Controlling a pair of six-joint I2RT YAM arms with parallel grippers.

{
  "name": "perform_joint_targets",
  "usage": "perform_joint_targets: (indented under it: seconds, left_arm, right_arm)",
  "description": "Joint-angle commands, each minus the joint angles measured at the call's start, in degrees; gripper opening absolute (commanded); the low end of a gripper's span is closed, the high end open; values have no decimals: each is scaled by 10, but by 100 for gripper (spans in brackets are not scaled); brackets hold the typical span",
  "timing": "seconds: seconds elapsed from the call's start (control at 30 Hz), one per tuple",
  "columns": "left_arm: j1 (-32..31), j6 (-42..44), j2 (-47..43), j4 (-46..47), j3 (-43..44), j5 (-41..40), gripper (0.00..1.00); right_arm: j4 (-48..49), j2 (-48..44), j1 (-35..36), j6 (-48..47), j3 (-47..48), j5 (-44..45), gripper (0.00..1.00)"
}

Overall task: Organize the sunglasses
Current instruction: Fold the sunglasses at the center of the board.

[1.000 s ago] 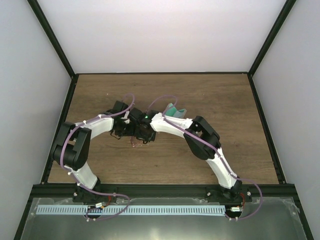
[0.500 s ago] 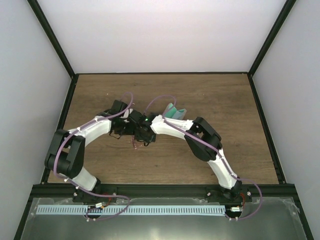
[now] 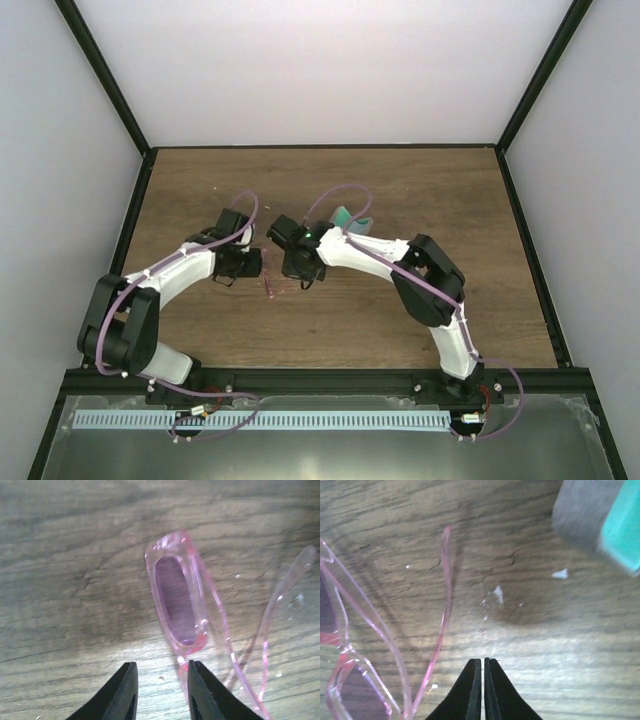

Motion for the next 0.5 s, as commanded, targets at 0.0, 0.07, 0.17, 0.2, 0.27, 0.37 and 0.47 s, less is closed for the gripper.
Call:
perform_joint_targets:
  seconds: [0.0,0.07,0.17,0.2,0.27,0.37,0.47]
  left_arm:
    - [2,-10,26,-5,-13,-9,24]
    - [3,-7,40,-6,-13,-7,24]
    - [2,-2,59,-4,-11,-5,24]
    - [2,0,67,-2,-10,-3,24]
    - [2,4,86,7,-9,5,24]
    - [3,16,115,11,1,18,25]
    - [2,21,125,12,5,27,25]
  right_arm:
    - [-20,-11,-18,5,-4,27,1]
    - [-13,-5,-21,-4,-4,24,1]
    - [5,10,-25,-13,-4,13,1]
    - [8,19,-26,-14,0,8,1]
    - [17,36,-26,-23,10,-5,1]
    - [12,66,-25,-30,38,-25,1]
    - [3,94,-19,-36,66,-42,1]
